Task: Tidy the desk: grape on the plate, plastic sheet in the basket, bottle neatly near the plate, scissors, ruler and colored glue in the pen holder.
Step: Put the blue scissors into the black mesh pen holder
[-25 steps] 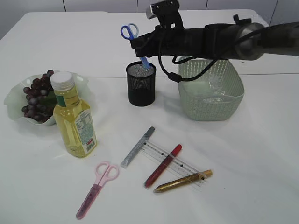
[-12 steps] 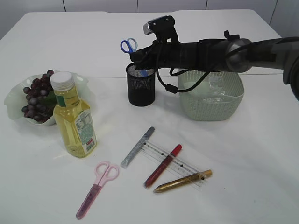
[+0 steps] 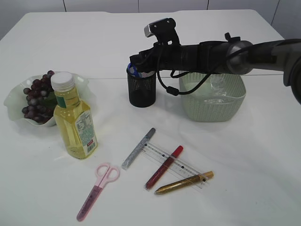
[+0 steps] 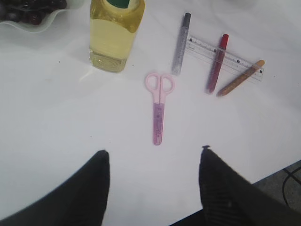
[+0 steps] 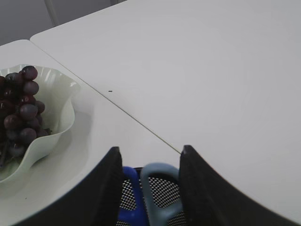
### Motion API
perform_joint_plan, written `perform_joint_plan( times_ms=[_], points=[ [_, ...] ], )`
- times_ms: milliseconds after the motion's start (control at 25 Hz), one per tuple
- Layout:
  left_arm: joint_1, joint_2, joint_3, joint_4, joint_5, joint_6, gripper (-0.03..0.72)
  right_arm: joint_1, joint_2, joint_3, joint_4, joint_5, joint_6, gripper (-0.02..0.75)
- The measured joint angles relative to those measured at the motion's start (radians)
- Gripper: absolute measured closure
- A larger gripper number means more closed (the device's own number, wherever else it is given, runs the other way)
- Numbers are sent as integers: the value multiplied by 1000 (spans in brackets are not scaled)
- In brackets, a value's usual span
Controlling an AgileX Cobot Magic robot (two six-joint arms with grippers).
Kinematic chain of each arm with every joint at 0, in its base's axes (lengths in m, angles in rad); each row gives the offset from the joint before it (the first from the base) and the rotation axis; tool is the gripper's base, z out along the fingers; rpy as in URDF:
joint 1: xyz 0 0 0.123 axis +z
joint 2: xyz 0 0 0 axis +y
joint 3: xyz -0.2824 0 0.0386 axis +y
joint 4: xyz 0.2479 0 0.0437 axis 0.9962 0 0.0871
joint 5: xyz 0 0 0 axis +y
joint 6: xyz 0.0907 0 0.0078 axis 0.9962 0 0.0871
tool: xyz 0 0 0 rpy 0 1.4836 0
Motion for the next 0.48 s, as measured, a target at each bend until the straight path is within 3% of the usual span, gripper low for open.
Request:
perform_joint_plan(
  times_ms=[280,360,480],
  points=[
    [0,0,0,0,0,0,246,-2,-27,0,-16,-35,63,423],
    [0,0,0,0,0,0,246,-2,-69,0,-87,-60,138,423],
    [0,0,0,0,0,0,246,-2,-155,0,-313,-62,346,423]
  ],
)
